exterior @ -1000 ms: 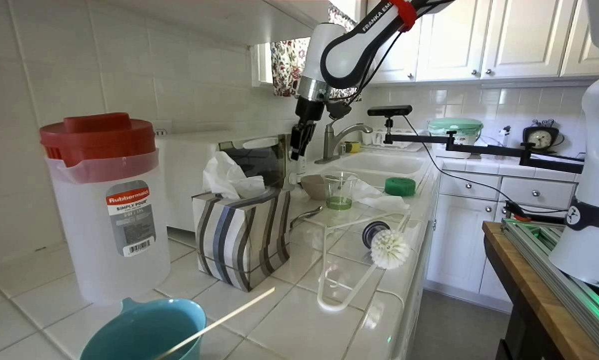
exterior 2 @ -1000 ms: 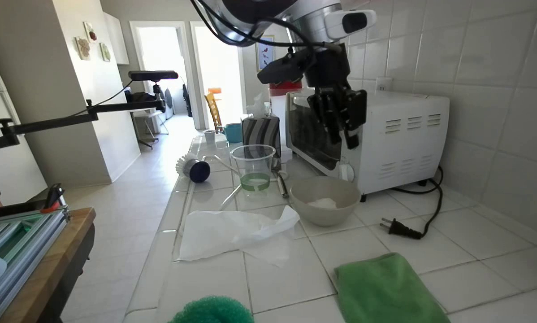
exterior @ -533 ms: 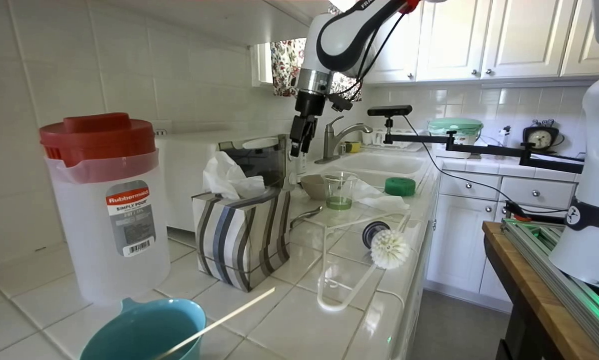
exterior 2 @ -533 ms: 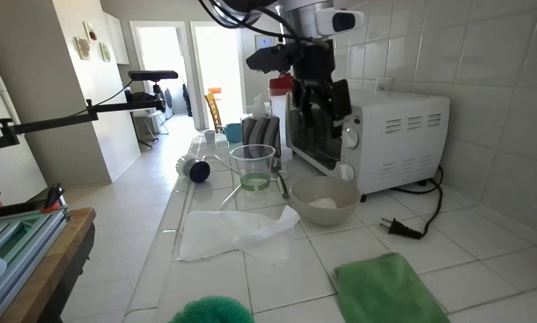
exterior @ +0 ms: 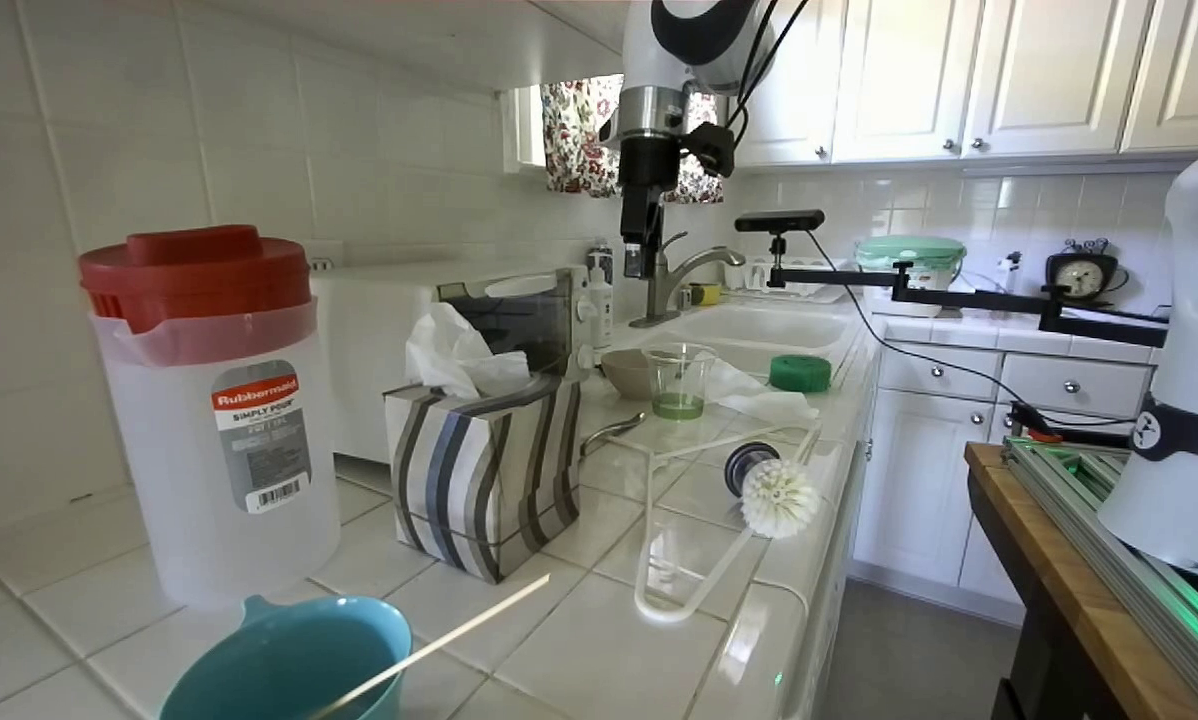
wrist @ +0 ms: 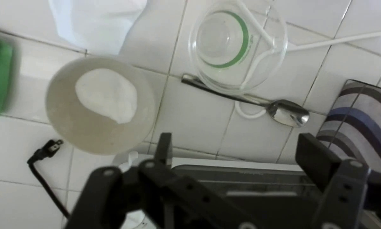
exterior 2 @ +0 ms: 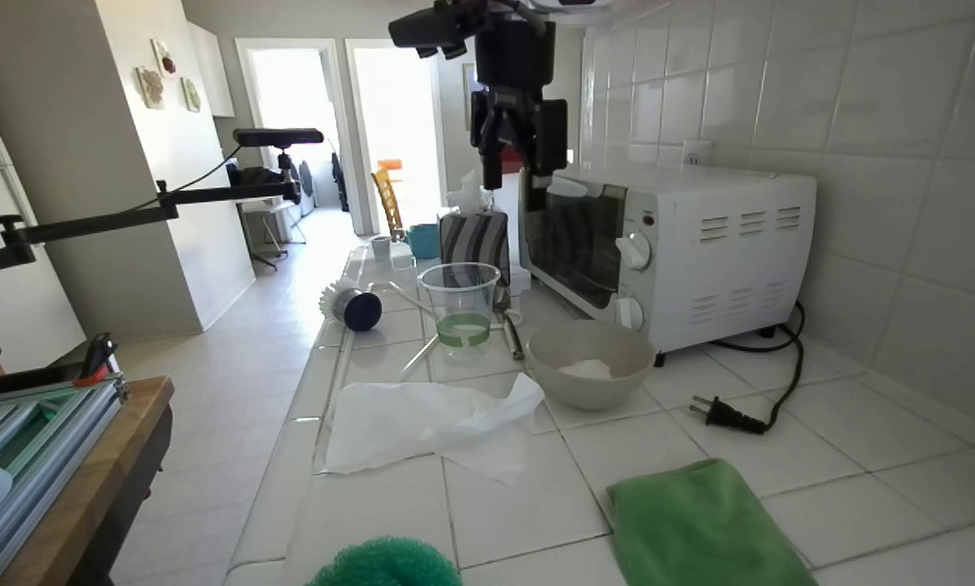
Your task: Turn the top knob of the microwave to the right
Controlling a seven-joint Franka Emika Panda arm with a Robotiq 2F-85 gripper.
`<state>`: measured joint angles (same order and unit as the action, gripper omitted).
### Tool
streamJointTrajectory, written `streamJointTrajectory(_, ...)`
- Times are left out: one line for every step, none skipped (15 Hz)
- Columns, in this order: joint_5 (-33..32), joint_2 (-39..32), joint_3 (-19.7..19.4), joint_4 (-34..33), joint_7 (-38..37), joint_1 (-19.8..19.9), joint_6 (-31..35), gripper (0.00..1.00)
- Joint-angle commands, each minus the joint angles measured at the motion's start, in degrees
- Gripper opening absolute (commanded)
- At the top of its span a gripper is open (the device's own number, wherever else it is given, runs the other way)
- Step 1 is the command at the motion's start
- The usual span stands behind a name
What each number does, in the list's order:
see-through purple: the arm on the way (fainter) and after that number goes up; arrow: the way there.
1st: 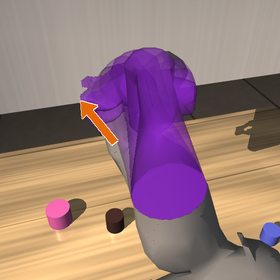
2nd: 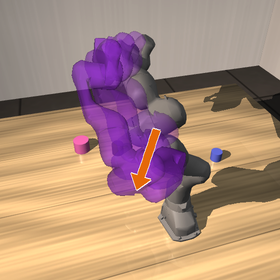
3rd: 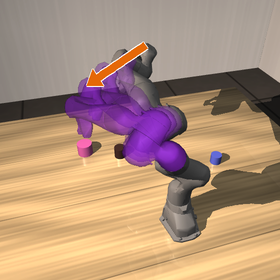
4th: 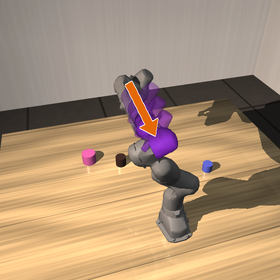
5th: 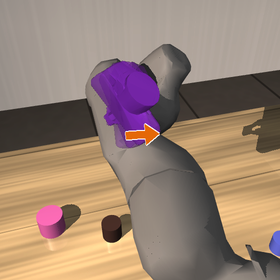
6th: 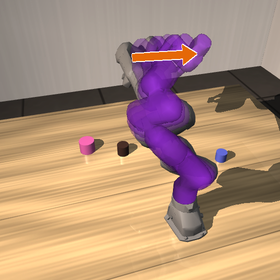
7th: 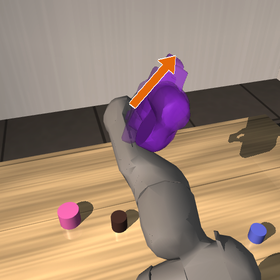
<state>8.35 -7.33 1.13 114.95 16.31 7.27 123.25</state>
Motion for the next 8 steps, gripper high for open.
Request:
streamJointTrajectory(-1.7,1.6,-1.0,2.6,-0.1,-1.7,-0.4,1.0)
streamJointTrajectory(-1.6,1.9,-0.9,3.2,0.8,-2.0,0.1,1.0)
streamJointTrajectory(-0.6,0.6,-1.1,1.5,0.0,-1.9,-0.6,1.0)
streamJointTrajectory(-0.6,0.5,-1.1,1.7,0.0,-2.1,-0.6,1.0)
streamJointTrajectory(-0.6,0.5,-1.1,1.7,0.0,-2.2,-0.6,1.0)
streamJointTrajectory(-0.6,0.5,-1.1,1.6,0.0,-2.1,-0.5,1.0)
streamJointTrajectory(-0.6,0.5,-1.3,1.6,0.0,-2.1,-0.5,1.0)
streamJointTrajectory(-2.1,0.5,-1.6,1.6,-4.8,-2.5,0.0,1.0)
